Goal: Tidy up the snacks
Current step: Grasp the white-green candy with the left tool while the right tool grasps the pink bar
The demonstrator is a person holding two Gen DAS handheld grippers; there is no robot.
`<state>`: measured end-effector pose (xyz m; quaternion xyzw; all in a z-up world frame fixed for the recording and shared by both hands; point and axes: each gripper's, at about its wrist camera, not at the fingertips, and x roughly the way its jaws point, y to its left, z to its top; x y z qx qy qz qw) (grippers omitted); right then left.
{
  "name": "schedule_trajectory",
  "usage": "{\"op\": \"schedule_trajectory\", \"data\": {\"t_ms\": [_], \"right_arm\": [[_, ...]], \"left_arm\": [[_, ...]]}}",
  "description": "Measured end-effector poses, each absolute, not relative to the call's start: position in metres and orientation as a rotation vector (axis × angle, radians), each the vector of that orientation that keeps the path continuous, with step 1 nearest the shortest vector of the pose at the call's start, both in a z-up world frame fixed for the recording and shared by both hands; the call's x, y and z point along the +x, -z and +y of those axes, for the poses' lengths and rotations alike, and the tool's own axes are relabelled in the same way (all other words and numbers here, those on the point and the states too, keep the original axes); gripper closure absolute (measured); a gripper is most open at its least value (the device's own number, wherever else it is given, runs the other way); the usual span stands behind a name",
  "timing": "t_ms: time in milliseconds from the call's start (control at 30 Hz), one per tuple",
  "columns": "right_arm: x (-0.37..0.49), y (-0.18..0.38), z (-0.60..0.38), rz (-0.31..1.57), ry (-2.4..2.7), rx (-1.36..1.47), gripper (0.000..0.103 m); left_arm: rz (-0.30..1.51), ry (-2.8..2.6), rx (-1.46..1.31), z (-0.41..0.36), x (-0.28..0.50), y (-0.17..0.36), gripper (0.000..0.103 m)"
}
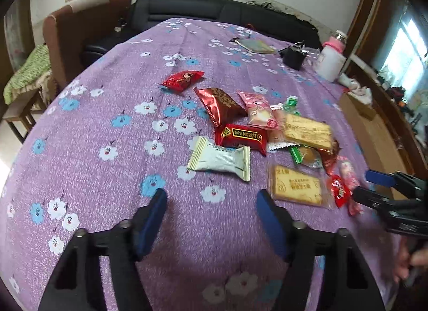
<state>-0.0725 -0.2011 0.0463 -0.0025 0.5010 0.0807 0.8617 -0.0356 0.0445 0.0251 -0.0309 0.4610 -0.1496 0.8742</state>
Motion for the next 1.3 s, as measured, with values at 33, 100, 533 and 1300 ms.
{"op": "schedule_trajectory", "data": {"t_ms": [33,100,533,1300], "right_arm": [[-0.071,-0.044,-0.201,1.058,-0.171,-0.006,0.032],[-0.066,-0.039,-0.2,1.076,-0.157,-0.009,0.038],[-0.07,-0.036,-0.203,1.042,-0.145,0.015,0.078],[-0.093,-0.072,-0.223,0.929,-0.191,0.135,0.078]], "left_arm": [[0.968,0.313,-0.074,0.047,-0.035,-0.024,0.034],[0.984,0.308,-0.116,0.052,-0.028,-0.022,0.034],[0.991,0.211,0.023,0.02,0.014,-0.012,0.019],[0.887,0.36,-0.015,0.013,-0.029,-0.056,0.07]]}}
